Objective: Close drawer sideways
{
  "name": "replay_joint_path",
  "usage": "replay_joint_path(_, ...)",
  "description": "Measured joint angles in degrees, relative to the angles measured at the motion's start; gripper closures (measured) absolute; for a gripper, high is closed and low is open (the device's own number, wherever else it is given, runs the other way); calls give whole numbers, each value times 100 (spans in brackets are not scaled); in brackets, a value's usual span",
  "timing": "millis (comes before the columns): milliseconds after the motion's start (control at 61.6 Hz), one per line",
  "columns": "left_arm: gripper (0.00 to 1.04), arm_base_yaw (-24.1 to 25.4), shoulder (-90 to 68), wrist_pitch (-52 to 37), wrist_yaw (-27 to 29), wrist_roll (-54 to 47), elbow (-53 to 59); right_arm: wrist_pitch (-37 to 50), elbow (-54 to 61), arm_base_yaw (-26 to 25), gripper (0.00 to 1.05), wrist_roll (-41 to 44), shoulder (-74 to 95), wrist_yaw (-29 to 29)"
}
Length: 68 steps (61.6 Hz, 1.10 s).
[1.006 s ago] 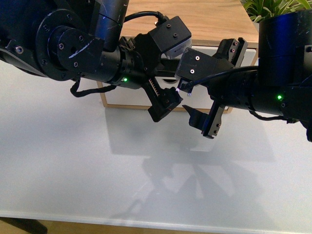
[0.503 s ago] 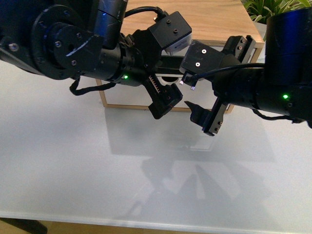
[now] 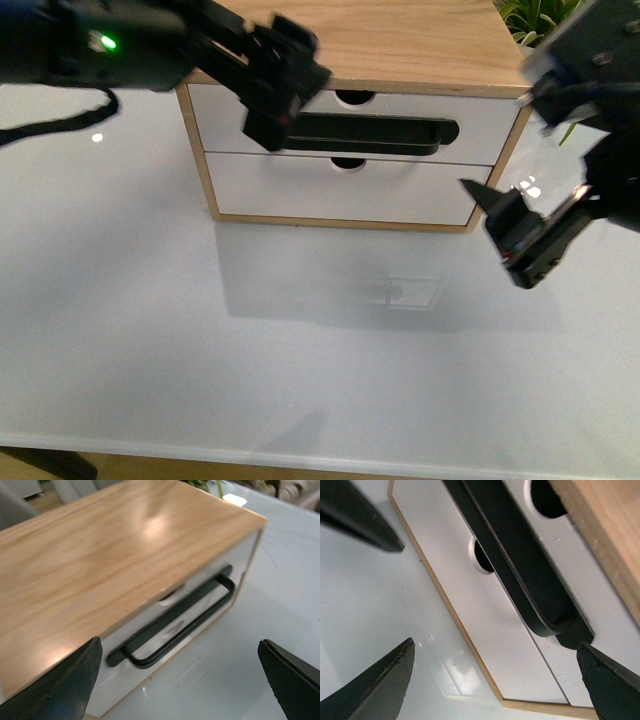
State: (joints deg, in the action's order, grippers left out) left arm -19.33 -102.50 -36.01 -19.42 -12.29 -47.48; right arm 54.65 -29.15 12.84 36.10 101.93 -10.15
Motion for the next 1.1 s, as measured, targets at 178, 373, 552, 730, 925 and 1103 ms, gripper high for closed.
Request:
replay_joint_path(178, 9, 498, 1126, -122, 321, 1069, 804, -125, 892, -389, 9, -1003, -1314, 664)
replay_joint_path(373, 35, 876, 2277, -1613, 2758, 1322, 2201, 1309, 1294, -343, 23, -2129, -1207, 1668)
replay_joint_path(552, 67, 1178, 3340, -1652, 2664, 1303, 3093, 1759, 1899, -529, 53, -3281, -1899, 1714)
replay_joint_path(730, 102, 1375, 4019, -1495, 2485, 1296, 3663, 752, 2284, -758, 90, -3512, -3132, 1539)
replay_joint_path(925, 103, 1829, 4900, -1049, 1982, 1276, 4118, -216, 2579, -1224, 103, -3545, -4505, 1054)
replay_joint_path(1103, 103, 1912, 5364, -1032, 1939, 1272, 4520, -955, 2765, -1263, 103, -3545, -5449, 1027)
